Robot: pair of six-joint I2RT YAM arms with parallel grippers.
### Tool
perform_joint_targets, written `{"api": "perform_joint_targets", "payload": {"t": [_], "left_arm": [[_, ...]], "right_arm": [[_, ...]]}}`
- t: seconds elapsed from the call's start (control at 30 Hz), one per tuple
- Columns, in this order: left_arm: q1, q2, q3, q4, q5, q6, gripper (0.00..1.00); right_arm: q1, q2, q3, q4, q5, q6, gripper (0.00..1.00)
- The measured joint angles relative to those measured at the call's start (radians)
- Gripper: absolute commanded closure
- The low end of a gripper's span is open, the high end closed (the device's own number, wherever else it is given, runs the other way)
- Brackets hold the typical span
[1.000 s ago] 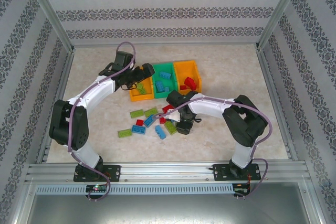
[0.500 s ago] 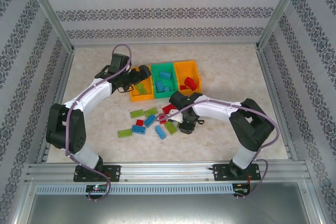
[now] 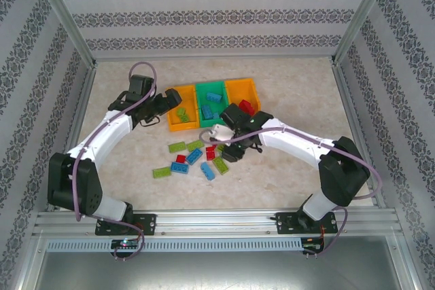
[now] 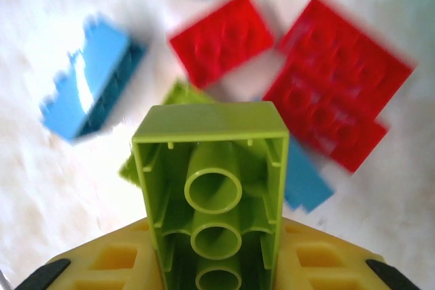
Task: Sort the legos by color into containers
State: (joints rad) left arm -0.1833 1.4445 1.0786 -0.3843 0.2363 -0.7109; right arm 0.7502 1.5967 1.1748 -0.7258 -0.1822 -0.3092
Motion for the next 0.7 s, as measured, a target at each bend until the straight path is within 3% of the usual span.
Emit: {"api": "perform_joint_targets", "payload": {"t": [0.27,0.7], "left_arm": [[0.028,-0.100,-0.093,-0.060,-0.066,0.027,0.01],[0.028,-0.182,-0.207,-0.159,-0.100,0.061,0.00]], "right_arm": [[-0.036,0.200,0.300,0.117,-0.177,0.207,0.73],[-0.134,0.549,0.665,0.192,-0.267,0.659,0.72]]}}
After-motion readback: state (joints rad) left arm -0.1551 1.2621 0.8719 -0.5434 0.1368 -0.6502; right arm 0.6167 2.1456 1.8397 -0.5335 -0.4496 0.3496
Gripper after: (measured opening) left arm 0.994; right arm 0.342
